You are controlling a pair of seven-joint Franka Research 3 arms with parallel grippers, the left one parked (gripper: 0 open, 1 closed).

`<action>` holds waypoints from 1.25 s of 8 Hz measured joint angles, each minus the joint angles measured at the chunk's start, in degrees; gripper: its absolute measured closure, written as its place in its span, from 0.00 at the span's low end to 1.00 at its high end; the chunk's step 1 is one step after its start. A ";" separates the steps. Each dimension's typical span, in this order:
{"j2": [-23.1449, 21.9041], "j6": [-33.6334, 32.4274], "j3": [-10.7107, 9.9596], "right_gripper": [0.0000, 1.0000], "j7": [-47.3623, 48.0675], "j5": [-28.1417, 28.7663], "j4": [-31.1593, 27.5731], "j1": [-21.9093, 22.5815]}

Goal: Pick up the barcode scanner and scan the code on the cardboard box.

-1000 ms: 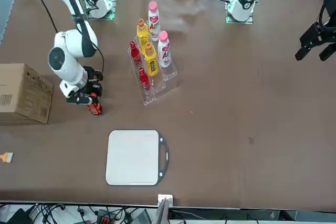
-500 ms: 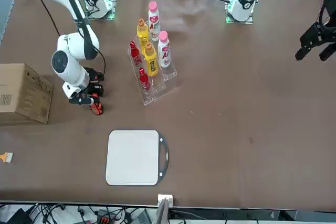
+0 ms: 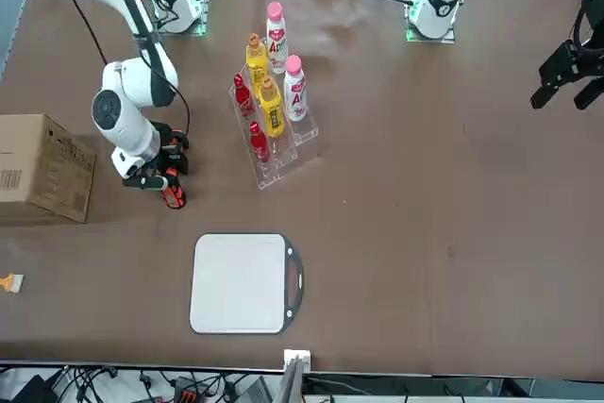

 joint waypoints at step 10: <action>-12.44 -51.34 -1.72 0.00 -0.05 0.67 39.82 -4.31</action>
